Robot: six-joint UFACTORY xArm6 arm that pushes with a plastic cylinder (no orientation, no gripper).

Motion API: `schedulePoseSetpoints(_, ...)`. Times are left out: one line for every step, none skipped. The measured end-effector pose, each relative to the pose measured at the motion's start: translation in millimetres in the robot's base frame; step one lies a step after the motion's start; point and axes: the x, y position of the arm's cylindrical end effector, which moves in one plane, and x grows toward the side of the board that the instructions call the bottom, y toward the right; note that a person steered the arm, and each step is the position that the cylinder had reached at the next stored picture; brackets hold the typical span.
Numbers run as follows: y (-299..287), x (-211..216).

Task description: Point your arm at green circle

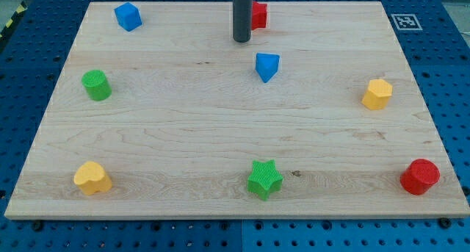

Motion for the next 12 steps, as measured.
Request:
schedulePoseSetpoints(-15,17)
schedulePoseSetpoints(-22,31)
schedulePoseSetpoints(-22,68)
schedulePoseSetpoints(-22,91)
schedulePoseSetpoints(-22,121)
schedulePoseSetpoints(-22,158)
schedulePoseSetpoints(-22,172)
schedulePoseSetpoints(-22,172)
schedulePoseSetpoints(-25,175)
schedulePoseSetpoints(-57,184)
schedulePoseSetpoints(-89,184)
schedulePoseSetpoints(-130,199)
